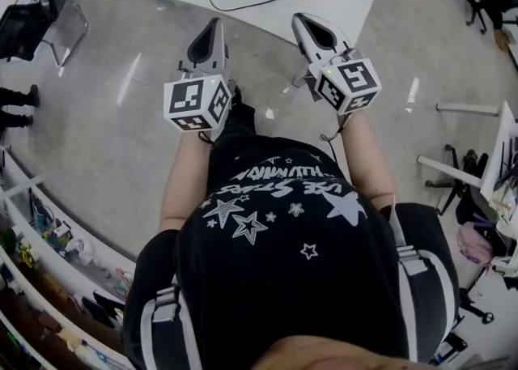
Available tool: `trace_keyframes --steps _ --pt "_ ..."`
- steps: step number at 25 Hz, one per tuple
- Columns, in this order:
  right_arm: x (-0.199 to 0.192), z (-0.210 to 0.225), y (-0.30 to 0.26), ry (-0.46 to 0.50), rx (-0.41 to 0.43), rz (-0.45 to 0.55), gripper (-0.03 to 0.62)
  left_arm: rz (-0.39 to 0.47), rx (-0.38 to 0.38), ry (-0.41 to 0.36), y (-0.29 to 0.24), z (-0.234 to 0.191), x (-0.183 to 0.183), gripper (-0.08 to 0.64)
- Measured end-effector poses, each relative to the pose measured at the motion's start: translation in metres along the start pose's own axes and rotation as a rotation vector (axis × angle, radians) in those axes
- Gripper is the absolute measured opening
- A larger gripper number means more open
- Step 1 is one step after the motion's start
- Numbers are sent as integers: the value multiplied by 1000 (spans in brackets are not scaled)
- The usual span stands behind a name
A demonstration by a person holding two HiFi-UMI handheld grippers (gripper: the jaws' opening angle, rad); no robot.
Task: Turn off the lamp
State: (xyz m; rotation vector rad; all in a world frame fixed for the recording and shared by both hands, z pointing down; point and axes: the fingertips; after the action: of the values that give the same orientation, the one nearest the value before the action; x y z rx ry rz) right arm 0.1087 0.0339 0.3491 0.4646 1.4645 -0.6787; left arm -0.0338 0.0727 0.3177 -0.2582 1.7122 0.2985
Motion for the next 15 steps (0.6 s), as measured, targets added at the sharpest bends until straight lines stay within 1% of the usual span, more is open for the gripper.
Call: trace_keyframes --steps 9,15 --pt "0 14 -78 -10 -57 -46 5 -41 -33 32 -56 -72 -5 11" --pt "5 23 -128 -18 -91 -62 5 -67 -62 42 -89 -111 -5 11"
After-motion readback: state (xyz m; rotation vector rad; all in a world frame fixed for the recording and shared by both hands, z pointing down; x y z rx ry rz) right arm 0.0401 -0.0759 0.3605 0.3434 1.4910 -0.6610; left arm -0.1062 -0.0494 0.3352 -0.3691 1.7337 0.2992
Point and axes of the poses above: the fingertips, and each gripper's own axes: y backward along the fingers, z to its right, x out of its top, and after that the axes turned 11 degrees about -x, right-handed
